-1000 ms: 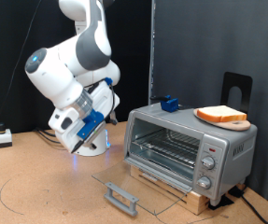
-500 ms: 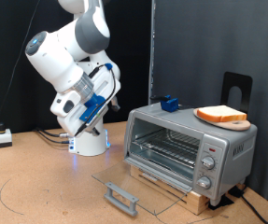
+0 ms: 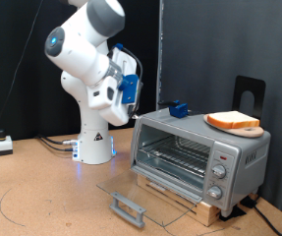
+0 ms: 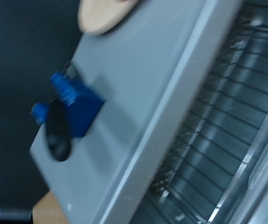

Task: Make a piece of toast with the oven

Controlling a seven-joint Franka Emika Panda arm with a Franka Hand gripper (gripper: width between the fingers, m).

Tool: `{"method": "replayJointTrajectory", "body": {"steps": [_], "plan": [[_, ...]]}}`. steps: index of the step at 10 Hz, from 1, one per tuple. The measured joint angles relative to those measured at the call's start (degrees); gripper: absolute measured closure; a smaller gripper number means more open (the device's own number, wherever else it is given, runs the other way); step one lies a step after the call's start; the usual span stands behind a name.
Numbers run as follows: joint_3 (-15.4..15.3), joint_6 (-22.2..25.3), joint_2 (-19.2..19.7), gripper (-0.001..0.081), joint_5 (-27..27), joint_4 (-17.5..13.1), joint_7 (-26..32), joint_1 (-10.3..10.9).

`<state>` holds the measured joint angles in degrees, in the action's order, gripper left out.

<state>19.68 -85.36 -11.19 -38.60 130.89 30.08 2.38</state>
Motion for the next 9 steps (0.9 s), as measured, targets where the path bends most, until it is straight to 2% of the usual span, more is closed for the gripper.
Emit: {"method": "replayJointTrajectory", "body": {"steps": [2, 3, 4, 7, 9], "plan": [[-1.53, 2.03, -1.83, -0.0004, 1.86, -0.25, 2.5, 1.13], [-1.51, 1.92, -1.79, -0.0004, 1.43, -0.1, 2.24, 1.08], [-1.71, 2.02, -1.91, -0.0004, 0.18, -0.06, 4.75, 1.34], [-4.11, 2.61, -4.36, -0.0004, 0.11, -0.11, 19.29, 4.41], [-6.9, 2.83, -6.75, -0.0004, 5.32, -0.11, 26.93, 6.43]]}}
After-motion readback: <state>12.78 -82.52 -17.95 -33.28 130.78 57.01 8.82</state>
